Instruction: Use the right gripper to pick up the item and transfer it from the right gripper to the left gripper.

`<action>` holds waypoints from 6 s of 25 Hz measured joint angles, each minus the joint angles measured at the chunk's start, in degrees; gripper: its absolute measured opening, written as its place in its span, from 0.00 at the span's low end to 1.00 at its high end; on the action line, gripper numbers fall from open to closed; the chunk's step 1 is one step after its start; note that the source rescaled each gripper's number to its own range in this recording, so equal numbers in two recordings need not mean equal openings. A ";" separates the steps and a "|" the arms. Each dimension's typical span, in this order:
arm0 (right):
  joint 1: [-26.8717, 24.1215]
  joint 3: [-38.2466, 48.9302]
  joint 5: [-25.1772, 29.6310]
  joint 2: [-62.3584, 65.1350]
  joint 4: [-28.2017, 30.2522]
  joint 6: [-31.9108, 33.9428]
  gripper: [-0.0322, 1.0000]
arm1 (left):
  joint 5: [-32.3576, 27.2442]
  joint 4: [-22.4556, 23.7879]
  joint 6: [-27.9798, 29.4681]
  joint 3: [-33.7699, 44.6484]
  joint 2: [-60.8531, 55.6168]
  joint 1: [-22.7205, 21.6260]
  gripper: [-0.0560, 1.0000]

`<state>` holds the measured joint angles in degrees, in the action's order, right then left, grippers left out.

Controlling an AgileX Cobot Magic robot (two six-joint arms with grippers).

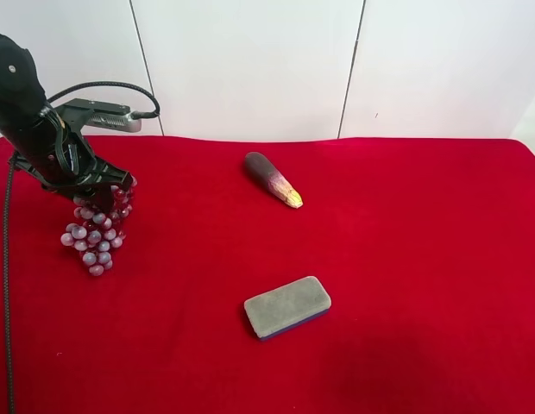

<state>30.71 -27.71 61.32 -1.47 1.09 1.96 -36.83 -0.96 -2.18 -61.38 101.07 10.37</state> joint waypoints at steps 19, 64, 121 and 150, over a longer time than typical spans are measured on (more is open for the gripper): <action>0.00 0.00 0.00 0.00 0.00 0.00 0.72 | 1.40 -0.12 0.00 -0.36 4.07 0.00 0.55; 0.00 0.00 0.00 0.00 0.00 0.00 0.72 | -22.24 0.96 3.90 12.07 -54.42 0.19 1.00; 0.00 0.00 0.00 0.00 0.00 0.00 0.72 | -25.00 -10.20 -15.24 32.14 -101.38 -17.00 1.00; -24.51 0.06 -0.17 1.58 -0.18 0.00 0.72 | -25.00 -10.31 -15.29 32.14 -101.38 -17.00 1.00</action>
<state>6.20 -27.65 61.15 0.11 0.91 1.96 -61.83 -11.27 -17.47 -29.24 -0.31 -6.63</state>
